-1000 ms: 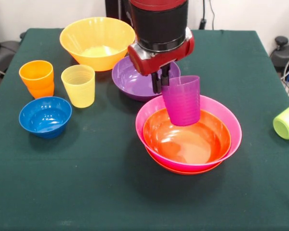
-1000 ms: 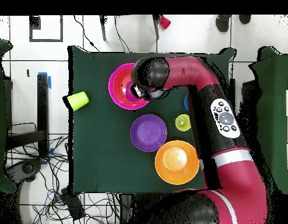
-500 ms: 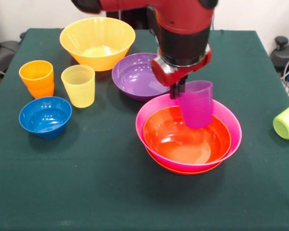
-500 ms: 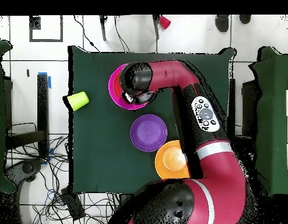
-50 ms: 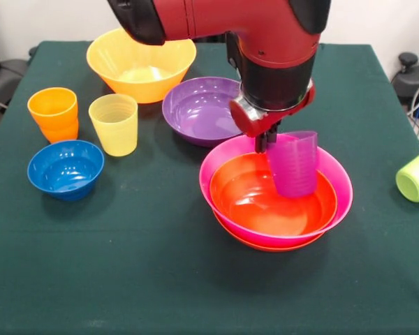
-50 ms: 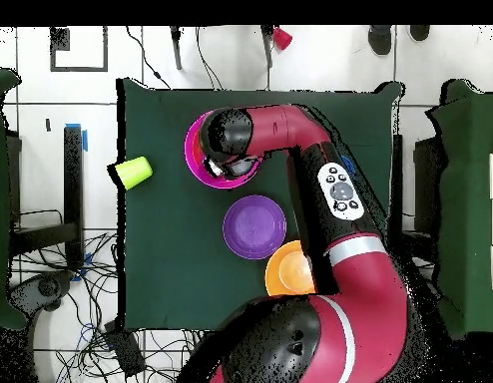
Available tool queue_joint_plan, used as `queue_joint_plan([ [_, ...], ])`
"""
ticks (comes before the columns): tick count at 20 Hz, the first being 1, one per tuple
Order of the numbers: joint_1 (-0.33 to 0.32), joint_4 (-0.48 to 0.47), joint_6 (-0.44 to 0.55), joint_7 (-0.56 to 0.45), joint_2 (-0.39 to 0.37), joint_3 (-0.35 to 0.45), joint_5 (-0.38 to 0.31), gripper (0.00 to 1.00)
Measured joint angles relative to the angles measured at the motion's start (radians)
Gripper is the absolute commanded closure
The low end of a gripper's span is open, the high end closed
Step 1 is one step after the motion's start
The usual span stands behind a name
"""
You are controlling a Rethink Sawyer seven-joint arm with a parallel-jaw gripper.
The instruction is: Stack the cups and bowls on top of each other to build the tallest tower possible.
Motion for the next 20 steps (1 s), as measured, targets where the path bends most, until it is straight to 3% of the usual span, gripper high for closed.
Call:
queue_joint_plan([
  [20, 0.03, -0.09, 0.023, 0.0, 0.042, -0.03, 0.0, 1.0],
])
